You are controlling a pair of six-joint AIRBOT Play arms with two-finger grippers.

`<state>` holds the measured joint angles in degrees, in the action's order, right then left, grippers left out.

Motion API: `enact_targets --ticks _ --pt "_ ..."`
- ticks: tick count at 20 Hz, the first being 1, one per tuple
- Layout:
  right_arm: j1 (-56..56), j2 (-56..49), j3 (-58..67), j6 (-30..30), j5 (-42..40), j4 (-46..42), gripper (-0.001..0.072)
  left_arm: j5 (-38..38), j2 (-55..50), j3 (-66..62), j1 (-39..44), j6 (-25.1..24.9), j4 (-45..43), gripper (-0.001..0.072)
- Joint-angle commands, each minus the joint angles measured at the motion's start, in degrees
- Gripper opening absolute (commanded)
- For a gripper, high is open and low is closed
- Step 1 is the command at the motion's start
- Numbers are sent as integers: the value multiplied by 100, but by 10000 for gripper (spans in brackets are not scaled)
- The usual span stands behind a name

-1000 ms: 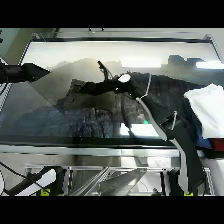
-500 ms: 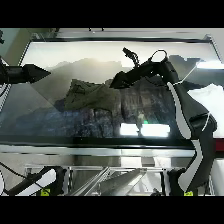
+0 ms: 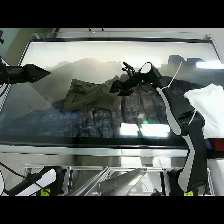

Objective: Fold the shirts.

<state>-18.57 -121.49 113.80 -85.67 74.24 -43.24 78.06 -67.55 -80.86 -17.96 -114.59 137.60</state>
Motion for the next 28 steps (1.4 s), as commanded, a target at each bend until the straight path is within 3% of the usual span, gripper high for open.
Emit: enact_targets --ticks 1,4,11,12,13,14,15,16,19,22,26,28 --pt "-9 -358 -4 -170 -219 -52 699 -11 2 2 -7 -111 0 13" --pt "-17 -599 -4 -254 -275 402 699 -15 2 2 -7 -140 0 13" --pt "-345 -807 -2 564 -1285 1565 691 -46 2 2 -7 -157 -4 13" --pt "-378 -807 -2 640 -1427 1661 628 -48 2 2 -7 -157 -7 13" --pt "-391 -807 -2 769 -1515 1770 423 -48 2 2 -7 -157 -4 13" --pt "-391 -807 -2 966 -1572 1904 265 -46 2 2 -7 -157 -4 12" --pt "-391 -807 -2 1185 -1589 2061 183 -46 2 2 -7 -157 -7 13" --pt "-391 -807 -2 1381 -1589 2232 16 -48 2 7 -7 -157 -7 12" --pt "-367 -732 -2 1589 -1567 2586 20 -46 2 7 -7 -160 -13 13" --pt "-74 -219 -2 1480 -1322 2234 18 -24 2 7 -7 -160 -15 12" --pt "820 1283 -2 791 -435 1075 18 133 2 7 -9 -157 -13 13" --pt "1445 2138 -2 120 -332 404 19 168 2 7 -9 -155 -13 13"
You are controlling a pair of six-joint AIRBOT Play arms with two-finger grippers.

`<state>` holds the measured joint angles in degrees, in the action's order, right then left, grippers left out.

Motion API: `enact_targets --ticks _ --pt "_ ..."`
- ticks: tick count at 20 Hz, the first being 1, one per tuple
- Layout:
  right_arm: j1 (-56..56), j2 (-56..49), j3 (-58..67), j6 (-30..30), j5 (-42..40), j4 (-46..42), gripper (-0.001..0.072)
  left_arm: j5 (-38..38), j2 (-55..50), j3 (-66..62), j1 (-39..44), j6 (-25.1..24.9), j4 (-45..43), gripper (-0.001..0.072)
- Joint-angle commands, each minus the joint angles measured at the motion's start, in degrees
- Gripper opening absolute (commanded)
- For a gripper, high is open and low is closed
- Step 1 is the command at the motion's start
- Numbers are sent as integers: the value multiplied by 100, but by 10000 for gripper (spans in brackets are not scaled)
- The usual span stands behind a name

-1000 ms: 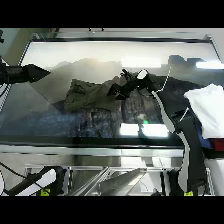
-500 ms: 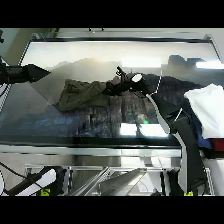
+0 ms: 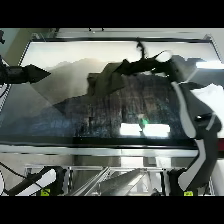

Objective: Fold the shirts.

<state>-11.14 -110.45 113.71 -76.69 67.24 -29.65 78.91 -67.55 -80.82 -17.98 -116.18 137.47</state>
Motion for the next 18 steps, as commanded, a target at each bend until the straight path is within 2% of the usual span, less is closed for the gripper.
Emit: enact_targets --ticks 1,5,9,14,16,18 --pt "1082 1425 7 -1091 356 -1300 19 81 2 2 -7 4 0 13" --pt "2669 2153 7 -1790 354 -2184 19 74 2 2 -4 7 4 13" --pt "3928 1902 7 -2752 101 -2179 19 55 2 2 -4 7 4 12" --pt "4413 1790 7 -2944 -881 -2133 19 -70 2 2 -4 7 4 12" --pt "4599 1799 7 -3158 -782 -2212 19 -90 0 2 -4 7 4 13" --pt "4896 1808 4 -3755 -52 -2387 18 -81 0 2 -4 7 4 13"
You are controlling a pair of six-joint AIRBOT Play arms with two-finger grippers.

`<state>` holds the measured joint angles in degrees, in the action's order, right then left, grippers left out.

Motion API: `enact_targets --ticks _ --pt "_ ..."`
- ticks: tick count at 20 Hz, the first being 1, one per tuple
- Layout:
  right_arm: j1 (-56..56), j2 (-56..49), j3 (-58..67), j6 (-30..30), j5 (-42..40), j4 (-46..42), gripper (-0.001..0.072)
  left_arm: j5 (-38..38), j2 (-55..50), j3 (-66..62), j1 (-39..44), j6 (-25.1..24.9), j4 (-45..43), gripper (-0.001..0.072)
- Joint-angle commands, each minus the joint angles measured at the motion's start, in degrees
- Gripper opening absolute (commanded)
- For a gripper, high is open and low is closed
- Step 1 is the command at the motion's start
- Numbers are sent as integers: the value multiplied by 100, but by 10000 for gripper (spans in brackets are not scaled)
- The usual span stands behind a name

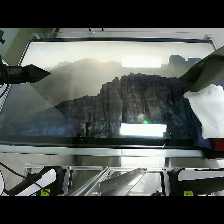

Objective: Fold the shirts.

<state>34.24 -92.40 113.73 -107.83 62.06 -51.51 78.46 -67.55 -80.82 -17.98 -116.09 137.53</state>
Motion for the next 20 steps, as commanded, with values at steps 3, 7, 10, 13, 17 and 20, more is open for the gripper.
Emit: enact_targets --ticks 3,7,10,13,17,20 --pt "592 238 0 -1115 1923 -1759 17 0 0 2 -4 0 -2 13" --pt "892 658 -2 -708 3270 -3259 17 37 0 2 -4 2 4 13" --pt "1207 632 -400 -223 4135 -3421 18 164 0 2 -4 2 2 13" --pt "1316 684 -1290 -66 4166 -3792 18 264 0 2 -4 0 2 13" --pt "1307 697 -2509 -15 3917 -4135 20 251 -2 2 -4 0 2 12" --pt "1305 697 -2736 -15 3644 -4133 96 245 -2 2 -4 0 0 13"
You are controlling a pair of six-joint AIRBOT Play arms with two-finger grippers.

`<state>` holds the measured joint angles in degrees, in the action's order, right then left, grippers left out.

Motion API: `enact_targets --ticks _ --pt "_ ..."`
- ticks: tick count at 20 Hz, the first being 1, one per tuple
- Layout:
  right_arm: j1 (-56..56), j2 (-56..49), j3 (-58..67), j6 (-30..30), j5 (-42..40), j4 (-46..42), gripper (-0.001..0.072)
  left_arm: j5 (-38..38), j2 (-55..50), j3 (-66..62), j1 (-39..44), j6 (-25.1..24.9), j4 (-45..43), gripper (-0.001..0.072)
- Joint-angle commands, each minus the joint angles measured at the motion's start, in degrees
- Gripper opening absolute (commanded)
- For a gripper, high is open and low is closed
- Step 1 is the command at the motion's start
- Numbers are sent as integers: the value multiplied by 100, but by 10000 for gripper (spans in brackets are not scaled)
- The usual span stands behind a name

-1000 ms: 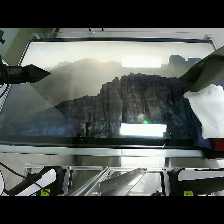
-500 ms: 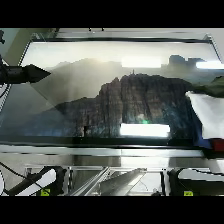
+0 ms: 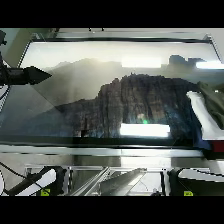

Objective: Fold the shirts.

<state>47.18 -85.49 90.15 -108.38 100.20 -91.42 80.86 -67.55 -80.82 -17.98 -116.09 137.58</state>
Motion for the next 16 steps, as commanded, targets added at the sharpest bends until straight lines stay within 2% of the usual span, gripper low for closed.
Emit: enact_targets --ticks 1,2,4,5,6,12,13,14,15,16 --pt "11 13 -374 68 -140 -140 396 -33 -2 2 -4 0 -4 13" --pt "9 13 -356 332 -111 -131 701 -74 0 2 -4 0 -4 13" --pt "-4 13 -221 627 256 -94 697 -98 0 0 -4 -2 11 13" --pt "-2 13 -66 649 584 -116 697 -122 0 0 -4 -2 11 13" --pt "-4 70 92 597 568 35 697 -170 0 0 -2 -2 17 13" --pt "-466 203 1263 474 398 2306 686 -437 4 -544 -4 66 35 13" --pt "-636 205 1309 511 400 2721 507 -374 4 -807 -4 144 11 13" --pt "-874 229 1298 675 396 3158 90 -251 4 -1014 -4 258 -7 13" --pt "-1169 262 1276 868 365 3399 25 -111 7 -1117 -2 354 -2 13" --pt "-1554 330 1231 1086 345 3451 18 66 48 -1091 55 411 -4 13"
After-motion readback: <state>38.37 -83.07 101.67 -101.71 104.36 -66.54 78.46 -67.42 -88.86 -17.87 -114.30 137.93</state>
